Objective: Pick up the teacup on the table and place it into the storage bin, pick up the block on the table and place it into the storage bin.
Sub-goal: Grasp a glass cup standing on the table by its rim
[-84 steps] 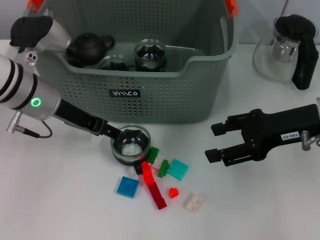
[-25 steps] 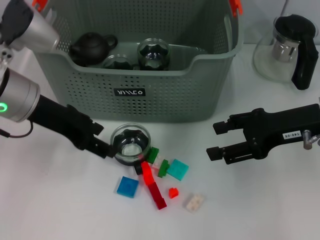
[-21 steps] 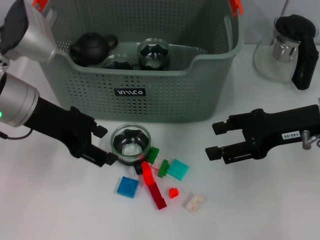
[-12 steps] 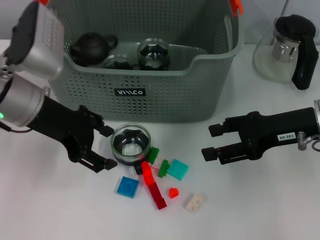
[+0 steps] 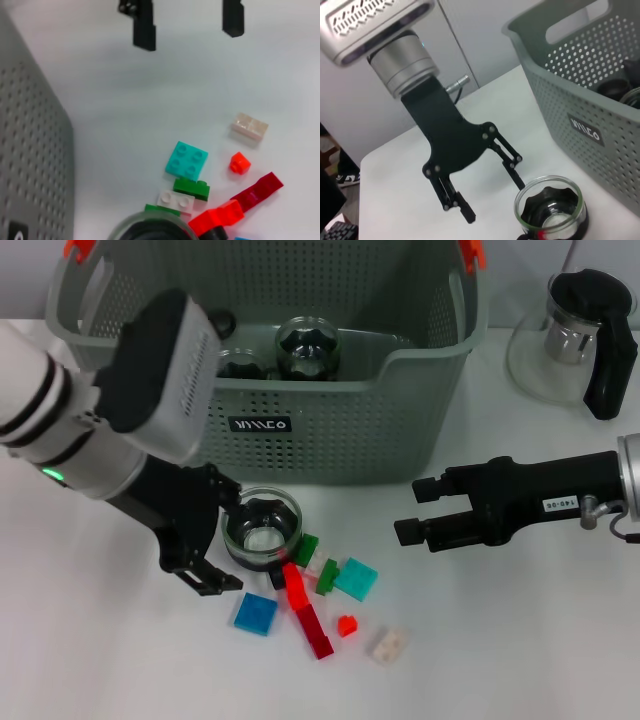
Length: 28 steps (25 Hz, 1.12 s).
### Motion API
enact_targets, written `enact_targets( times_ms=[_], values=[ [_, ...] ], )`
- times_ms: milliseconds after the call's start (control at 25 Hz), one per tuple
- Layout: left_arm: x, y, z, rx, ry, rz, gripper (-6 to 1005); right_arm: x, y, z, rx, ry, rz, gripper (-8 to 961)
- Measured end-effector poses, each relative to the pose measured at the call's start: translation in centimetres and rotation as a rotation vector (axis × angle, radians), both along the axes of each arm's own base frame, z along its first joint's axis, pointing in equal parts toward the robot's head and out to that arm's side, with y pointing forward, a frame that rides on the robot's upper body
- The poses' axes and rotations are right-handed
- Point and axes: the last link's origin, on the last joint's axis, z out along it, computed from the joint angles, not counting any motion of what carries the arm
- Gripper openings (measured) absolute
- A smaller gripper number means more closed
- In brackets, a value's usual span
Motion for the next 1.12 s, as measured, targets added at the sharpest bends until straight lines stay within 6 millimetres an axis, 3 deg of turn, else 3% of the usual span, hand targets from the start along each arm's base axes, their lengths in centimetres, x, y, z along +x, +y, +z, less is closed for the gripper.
enact_targets(
  times_ms=[480, 1120],
  values=[
    [0.1, 0.4, -2.2, -0.011, 0.096, -0.128, 796, -0.2, 0.2, -0.5, -0.003, 0.014, -0.011, 822],
    [-0.4, 0.7, -4.1, -0.021, 0.161, -0.172, 797, 0.0, 0.2, -0.5, -0.001, 0.02, -0.023, 823]
  ],
)
